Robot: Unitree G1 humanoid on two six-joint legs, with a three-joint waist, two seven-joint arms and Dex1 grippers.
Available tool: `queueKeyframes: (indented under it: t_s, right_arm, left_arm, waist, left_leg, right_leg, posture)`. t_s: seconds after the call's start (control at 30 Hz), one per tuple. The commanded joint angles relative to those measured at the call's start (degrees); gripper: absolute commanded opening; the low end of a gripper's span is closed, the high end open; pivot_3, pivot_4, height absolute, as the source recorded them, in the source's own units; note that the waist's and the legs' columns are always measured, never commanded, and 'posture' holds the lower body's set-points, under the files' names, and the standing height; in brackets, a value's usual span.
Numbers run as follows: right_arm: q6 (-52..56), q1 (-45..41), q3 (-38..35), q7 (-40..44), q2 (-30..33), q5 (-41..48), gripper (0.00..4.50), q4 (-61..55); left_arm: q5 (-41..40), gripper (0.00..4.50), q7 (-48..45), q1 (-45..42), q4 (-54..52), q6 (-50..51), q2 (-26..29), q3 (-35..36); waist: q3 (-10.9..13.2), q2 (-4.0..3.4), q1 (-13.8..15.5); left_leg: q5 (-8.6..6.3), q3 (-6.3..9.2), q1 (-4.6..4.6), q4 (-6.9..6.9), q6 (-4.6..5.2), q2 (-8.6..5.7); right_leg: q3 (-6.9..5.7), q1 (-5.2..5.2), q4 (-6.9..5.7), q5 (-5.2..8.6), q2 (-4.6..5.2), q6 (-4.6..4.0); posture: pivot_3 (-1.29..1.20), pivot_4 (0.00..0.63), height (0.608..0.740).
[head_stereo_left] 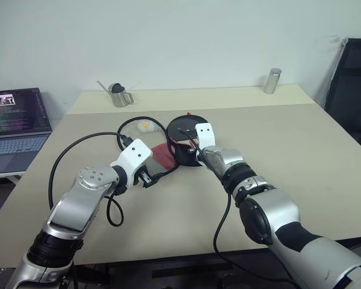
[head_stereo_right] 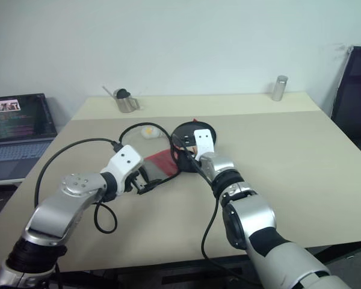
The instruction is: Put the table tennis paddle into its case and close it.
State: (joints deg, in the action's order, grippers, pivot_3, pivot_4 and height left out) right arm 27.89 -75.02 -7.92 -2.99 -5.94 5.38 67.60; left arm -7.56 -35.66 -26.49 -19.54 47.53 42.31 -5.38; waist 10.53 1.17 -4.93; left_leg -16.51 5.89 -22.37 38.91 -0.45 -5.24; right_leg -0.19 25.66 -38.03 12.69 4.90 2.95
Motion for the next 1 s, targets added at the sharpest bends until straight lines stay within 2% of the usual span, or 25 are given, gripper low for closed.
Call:
queueKeyframes:
  t_s: [0.03, 0.17, 0.6, 1.0]
  right_arm:
    - [-2.32, -2.63, -1.38, -3.21, -0.09, 0.66, 1.39, -2.1]
    - [-3.56, -2.86, -2.1, -5.71, -0.81, 1.05, 1.39, -0.51]
    - [-5.36, -5.45, -2.99, -5.16, -4.46, 1.43, 1.39, 1.9]
    - [-7.89, -3.87, -3.7, -7.43, -3.76, 0.76, 1.39, 4.71]
  left_arm:
    - [0.36, 4.5, -0.04, -1.05, -0.69, -0.02, 0.37, 0.38]
    - [0.44, 4.5, 0.01, -1.2, -1.06, 0.3, 0.27, 0.05]
    - [0.38, 4.5, 0.45, -0.36, -2.42, 1.45, 0.67, 0.5]
    - [0.45, 4.5, 0.63, -0.19, -3.0, 2.21, 0.71, 0.55]
  waist:
    - [0.0, 0.0, 0.01]
    - [0.0, 0.0, 0.01]
    - [0.0, 0.0, 0.04]
    - [0.0, 0.0, 0.02]
  left_leg:
    - [0.0, 0.0, 0.0, 0.0, 0.0, 0.0]
    - [0.0, 0.0, 0.0, 0.0, 0.0, 0.0]
    - [0.0, -0.01, 0.0, -0.01, 0.0, -0.01]
    - [0.0, -0.01, 0.0, -0.01, 0.0, 0.0]
  right_leg:
    - [0.0, 0.0, 0.0, 0.0, 0.0, 0.0]
    - [0.0, 0.0, 0.0, 0.0, 0.0, 0.0]
    - [0.02, 0.02, 0.0, 0.0, 0.0, 0.0]
    - [0.02, 0.02, -0.01, 0.0, -0.01, 0.0]
  posture:
    - [0.0, 0.15, 0.74]
    - [0.0, 0.15, 0.74]
    - [0.0, 0.15, 0.74]
    - [0.0, 0.15, 0.74]
